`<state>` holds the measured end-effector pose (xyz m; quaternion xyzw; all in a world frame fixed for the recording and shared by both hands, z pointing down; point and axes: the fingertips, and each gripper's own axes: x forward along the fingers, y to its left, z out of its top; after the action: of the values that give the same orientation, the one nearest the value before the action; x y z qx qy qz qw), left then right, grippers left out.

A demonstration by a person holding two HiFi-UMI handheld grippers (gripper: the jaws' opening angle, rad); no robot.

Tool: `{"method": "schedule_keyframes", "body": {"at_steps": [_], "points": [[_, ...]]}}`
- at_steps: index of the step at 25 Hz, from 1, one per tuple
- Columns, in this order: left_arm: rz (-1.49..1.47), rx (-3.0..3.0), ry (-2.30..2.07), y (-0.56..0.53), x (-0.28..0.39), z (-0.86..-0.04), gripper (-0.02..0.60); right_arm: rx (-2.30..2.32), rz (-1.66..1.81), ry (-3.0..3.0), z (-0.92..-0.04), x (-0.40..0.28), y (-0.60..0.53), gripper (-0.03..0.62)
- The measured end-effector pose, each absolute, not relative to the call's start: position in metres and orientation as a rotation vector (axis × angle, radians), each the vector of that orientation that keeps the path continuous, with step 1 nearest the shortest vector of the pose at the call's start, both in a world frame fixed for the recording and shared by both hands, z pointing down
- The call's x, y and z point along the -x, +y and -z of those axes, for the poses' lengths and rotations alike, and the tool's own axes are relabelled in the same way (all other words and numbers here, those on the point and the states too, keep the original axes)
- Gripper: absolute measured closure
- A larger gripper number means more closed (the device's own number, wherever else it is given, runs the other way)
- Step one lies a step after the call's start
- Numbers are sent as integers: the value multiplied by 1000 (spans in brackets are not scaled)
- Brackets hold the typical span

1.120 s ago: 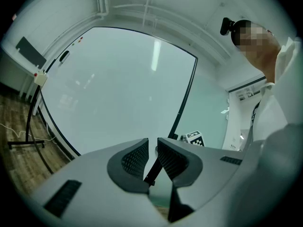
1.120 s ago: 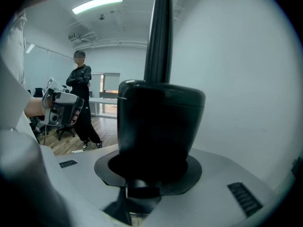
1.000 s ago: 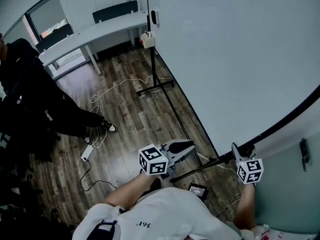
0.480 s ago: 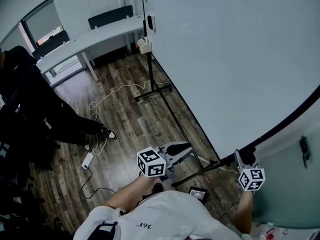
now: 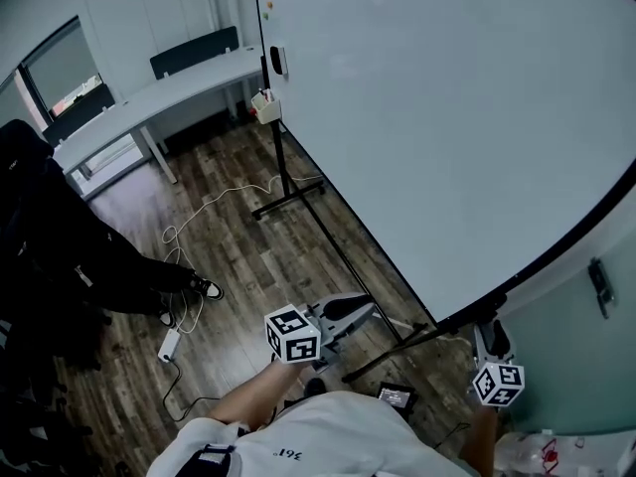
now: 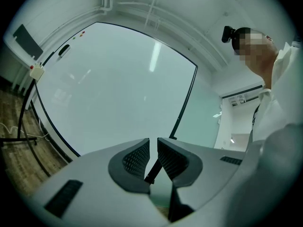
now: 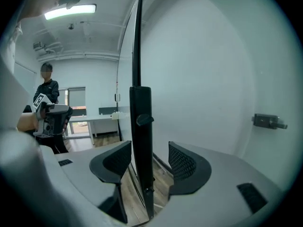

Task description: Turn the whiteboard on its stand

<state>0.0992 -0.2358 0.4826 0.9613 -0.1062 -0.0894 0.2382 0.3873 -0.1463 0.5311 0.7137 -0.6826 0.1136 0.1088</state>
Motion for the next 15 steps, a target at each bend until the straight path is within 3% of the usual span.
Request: {"method": "schedule_keyframes", "body": {"at_steps": [12, 15], "points": [[228, -2639, -153, -239, -81, -483, 534, -2156, -363, -1965, -536, -325, -115, 350], [230, -2639, -139, -240, -77, -482, 534, -2175, -360, -1999, -525, -306, -117, 381]]}}
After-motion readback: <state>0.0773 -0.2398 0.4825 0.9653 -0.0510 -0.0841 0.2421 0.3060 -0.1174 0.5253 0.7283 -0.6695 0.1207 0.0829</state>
